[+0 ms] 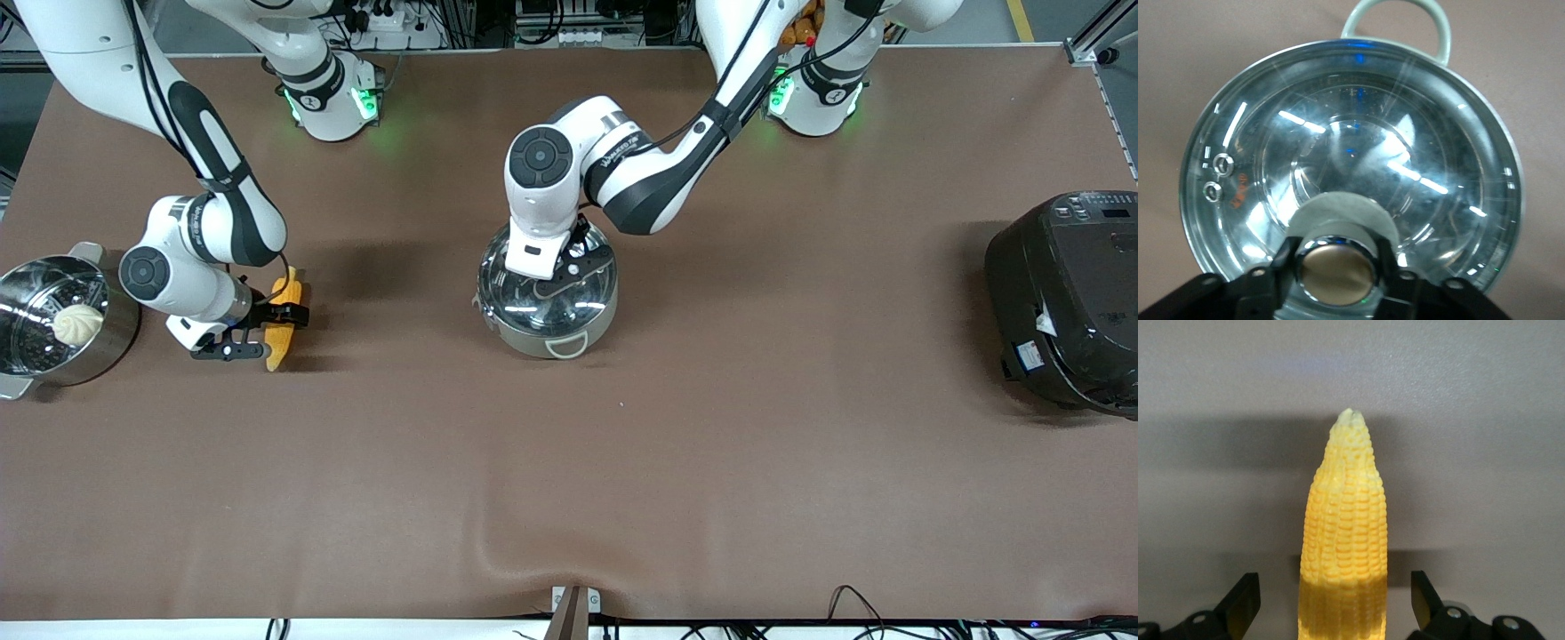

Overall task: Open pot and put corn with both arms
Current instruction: 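Lift the glass lid with the left gripper while the right gripper lifts the corn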

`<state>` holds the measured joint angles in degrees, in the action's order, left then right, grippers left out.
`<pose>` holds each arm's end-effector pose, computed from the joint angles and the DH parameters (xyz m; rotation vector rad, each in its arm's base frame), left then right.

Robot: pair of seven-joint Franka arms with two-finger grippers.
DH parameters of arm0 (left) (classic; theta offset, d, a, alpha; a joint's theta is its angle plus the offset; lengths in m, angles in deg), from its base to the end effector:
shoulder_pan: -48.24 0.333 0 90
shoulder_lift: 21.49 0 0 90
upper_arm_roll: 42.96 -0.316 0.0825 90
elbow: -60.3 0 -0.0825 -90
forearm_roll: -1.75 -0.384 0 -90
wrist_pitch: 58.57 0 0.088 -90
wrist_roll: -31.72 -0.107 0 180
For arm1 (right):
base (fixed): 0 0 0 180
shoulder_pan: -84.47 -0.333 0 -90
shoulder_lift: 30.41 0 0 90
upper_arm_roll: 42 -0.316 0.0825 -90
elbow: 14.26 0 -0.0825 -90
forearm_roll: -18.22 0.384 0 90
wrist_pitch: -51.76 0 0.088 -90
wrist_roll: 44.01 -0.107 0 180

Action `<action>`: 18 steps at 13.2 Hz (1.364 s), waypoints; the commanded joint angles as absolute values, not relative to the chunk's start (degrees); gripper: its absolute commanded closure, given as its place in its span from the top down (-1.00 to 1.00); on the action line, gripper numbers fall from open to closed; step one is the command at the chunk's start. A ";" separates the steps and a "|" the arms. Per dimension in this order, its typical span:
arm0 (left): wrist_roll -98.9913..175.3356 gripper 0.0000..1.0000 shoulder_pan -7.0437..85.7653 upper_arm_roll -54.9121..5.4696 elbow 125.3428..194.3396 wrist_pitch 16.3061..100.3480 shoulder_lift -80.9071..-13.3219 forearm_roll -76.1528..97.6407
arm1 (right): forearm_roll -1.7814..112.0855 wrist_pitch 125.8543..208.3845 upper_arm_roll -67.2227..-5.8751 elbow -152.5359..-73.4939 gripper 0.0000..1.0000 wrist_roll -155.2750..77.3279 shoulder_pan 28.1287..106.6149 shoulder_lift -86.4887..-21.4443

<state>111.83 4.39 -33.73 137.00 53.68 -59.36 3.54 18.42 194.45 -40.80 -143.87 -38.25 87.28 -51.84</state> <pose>0.4545 -0.5664 0.3415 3.0111 0.7944 -0.2032 0.5206 -0.0369 0.1824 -3.1264 -0.0446 0.2280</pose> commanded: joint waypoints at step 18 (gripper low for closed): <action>89.13 -1.00 26.77 -34.00 145.36 42.15 -39.26 0.00 | 26.13 163.79 -45.07 -123.55 -0.44 -36.71 88.69 -48.43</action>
<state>91.66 23.50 -34.91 139.77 42.00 -42.85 0.85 24.79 172.35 -43.27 -130.81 -36.82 88.02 -49.58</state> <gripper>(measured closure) 0.498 0.634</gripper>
